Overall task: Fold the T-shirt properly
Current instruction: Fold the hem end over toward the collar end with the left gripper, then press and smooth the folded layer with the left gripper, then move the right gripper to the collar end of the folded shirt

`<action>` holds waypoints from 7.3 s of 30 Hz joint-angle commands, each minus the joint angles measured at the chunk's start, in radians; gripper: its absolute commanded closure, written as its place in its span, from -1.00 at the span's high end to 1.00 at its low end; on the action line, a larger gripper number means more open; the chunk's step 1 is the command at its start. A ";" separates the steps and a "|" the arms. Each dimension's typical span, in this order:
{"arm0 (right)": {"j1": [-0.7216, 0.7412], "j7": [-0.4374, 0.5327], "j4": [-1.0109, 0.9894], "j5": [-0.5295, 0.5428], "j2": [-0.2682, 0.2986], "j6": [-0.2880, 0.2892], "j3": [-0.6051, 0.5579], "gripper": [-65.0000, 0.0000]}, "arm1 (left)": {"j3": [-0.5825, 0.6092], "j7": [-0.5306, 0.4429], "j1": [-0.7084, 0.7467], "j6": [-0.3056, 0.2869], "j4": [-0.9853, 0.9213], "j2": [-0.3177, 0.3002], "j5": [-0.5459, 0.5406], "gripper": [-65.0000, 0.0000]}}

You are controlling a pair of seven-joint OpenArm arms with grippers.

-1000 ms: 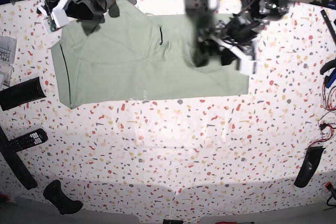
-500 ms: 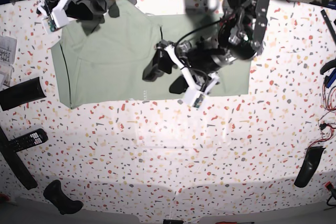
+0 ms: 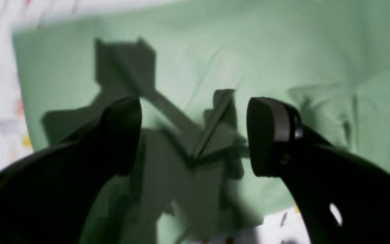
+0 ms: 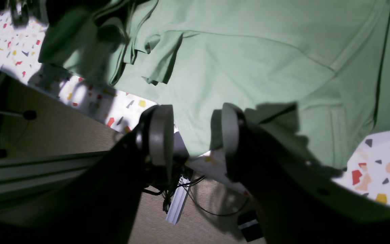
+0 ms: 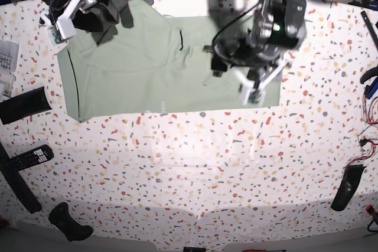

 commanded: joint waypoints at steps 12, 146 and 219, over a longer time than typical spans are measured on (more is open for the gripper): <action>-0.003 0.011 0.019 0.019 0.008 0.009 0.004 -0.29 | 0.001 -0.158 0.018 0.024 -0.018 0.085 0.002 0.38; 0.235 0.038 -0.042 -0.207 0.039 -0.090 0.004 0.33 | 0.002 -0.043 -0.185 -0.287 -0.132 0.134 0.230 0.38; 0.642 -0.084 -1.102 0.093 0.206 0.009 -0.166 0.32 | 0.002 -0.028 -0.176 -0.279 -0.125 0.102 0.264 0.38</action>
